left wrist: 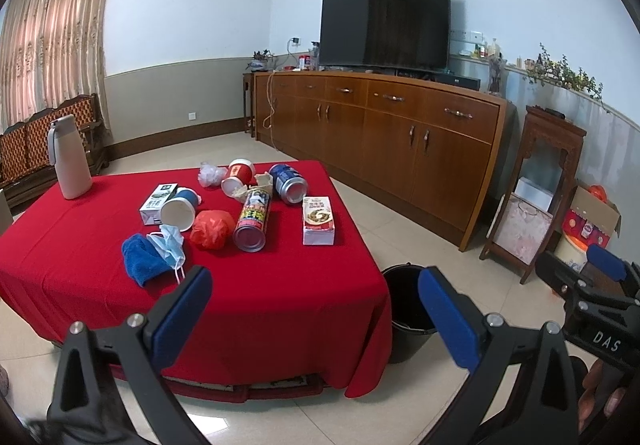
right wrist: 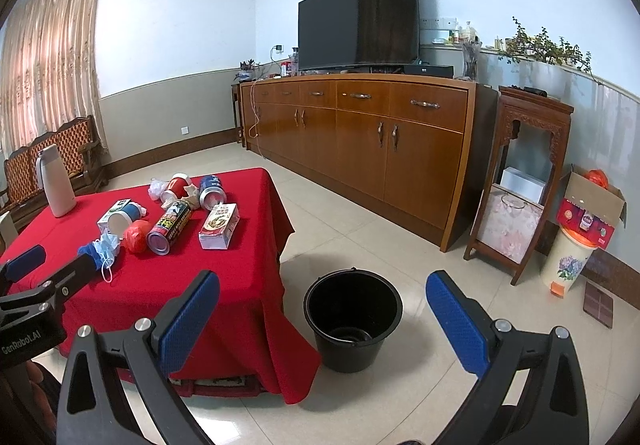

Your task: Collect trash

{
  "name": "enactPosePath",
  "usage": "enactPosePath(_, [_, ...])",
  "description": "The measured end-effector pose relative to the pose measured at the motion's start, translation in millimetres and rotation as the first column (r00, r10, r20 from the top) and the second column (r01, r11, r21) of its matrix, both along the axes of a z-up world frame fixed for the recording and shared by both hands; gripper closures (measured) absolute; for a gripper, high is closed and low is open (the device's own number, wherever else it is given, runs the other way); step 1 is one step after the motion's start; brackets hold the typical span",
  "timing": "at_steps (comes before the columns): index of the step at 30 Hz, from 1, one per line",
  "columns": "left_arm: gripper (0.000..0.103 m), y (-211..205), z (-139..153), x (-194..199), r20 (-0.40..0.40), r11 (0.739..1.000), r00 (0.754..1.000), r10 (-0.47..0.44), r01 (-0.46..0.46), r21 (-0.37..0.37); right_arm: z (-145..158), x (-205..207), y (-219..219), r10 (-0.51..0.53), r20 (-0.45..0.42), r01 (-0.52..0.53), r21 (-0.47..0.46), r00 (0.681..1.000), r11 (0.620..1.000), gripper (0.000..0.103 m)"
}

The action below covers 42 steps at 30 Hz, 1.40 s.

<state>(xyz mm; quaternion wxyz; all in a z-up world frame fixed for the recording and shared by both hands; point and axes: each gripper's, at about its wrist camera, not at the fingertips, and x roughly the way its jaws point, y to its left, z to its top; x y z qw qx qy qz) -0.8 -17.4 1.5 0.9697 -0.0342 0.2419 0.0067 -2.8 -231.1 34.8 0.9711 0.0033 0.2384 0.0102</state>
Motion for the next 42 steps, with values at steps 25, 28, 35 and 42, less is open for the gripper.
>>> enactPosePath(25, [0.000, 0.4, -0.7, 0.4, -0.004, 1.000, 1.000, 0.001, -0.001, -0.001, -0.5, 0.6, 0.0, 0.000, -0.005, 0.000, 0.001, 1.000, 1.000, 0.000])
enactPosePath(28, [0.000, 0.4, -0.4, 0.7, -0.004, 1.000, 1.000, 0.001, -0.001, -0.001, -0.5, 1.2, 0.5, 0.000, -0.006, 0.000, 0.001, 1.000, 1.000, 0.000])
enactPosePath(35, [0.000, 0.6, -0.9, 0.3, -0.005, 1.000, 1.000, 0.003, -0.002, 0.001, -1.4, 1.4, 0.1, 0.001, -0.009, -0.001, -0.001, 1.000, 1.000, 0.000])
enactPosePath(42, [0.000, 0.7, -0.7, 0.6, -0.006, 1.000, 1.000, 0.001, -0.001, 0.002, -1.5, 1.4, 0.0, 0.001, -0.008, -0.001, -0.001, 1.000, 1.000, 0.000])
